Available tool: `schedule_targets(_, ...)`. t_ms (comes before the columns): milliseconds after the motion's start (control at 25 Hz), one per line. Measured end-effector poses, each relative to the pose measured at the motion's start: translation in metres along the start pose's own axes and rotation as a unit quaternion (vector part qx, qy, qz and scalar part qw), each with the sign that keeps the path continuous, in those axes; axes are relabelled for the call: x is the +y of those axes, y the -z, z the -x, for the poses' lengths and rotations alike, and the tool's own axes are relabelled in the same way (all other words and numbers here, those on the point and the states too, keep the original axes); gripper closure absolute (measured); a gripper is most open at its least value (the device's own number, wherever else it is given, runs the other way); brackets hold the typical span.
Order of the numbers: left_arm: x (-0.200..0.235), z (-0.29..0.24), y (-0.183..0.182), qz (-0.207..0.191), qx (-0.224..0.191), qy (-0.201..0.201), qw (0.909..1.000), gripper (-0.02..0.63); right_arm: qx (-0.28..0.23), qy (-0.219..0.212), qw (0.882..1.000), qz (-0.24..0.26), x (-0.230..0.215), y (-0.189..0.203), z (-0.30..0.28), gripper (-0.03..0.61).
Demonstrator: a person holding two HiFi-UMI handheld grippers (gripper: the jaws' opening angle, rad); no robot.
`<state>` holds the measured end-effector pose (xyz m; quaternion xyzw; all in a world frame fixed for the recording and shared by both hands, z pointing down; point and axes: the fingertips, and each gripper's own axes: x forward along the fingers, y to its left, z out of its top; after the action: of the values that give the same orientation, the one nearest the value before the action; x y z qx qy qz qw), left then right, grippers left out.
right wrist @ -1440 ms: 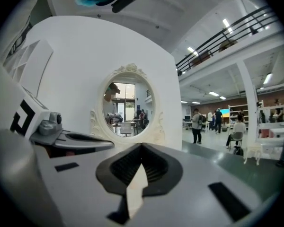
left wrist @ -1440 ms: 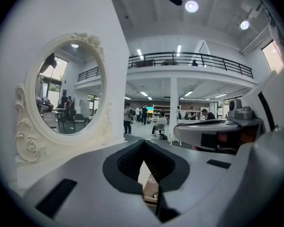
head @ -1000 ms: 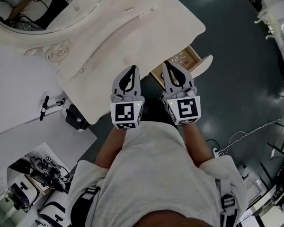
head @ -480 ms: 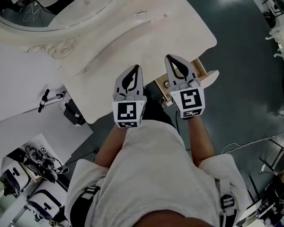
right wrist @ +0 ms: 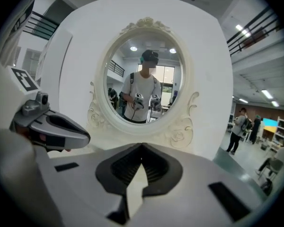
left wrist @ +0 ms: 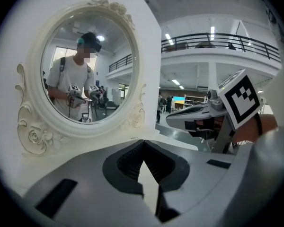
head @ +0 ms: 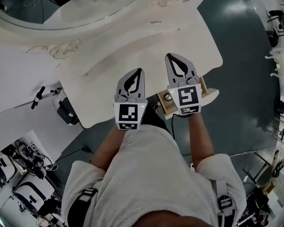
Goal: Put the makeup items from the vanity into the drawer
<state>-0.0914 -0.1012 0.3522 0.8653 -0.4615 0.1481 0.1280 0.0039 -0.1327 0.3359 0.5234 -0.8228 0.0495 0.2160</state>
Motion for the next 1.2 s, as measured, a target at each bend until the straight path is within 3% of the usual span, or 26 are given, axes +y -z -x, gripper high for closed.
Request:
schedule_targets(280, 0.04, -0.016, 0.016, 0.027, 0.019, -0.027, 0.9991, 0.608, 0.028, -0.037, 0.999, 0.007, -0.008, 0.002, -0.054, 0.564)
schedule_targets(840, 0.08, -0.049, 0.037, 0.041, 0.052, -0.04, 0.997, 0.608, 0.096, -0.087, 0.99, 0.058, -0.019, 0.021, -0.143, 0.561)
schedule_targets(960, 0.087, -0.055, 0.039, 0.045, 0.055, -0.041, 0.9966, 0.608, 0.122, -0.107, 0.982, 0.093, -0.018, 0.03, -0.16, 0.47)
schedule_targets(1200, 0.093, -0.061, 0.048, 0.052, 0.067, -0.037, 0.9958, 0.608, 0.182, -0.134, 0.959, 0.168, -0.023, 0.058, -0.193, 0.469)
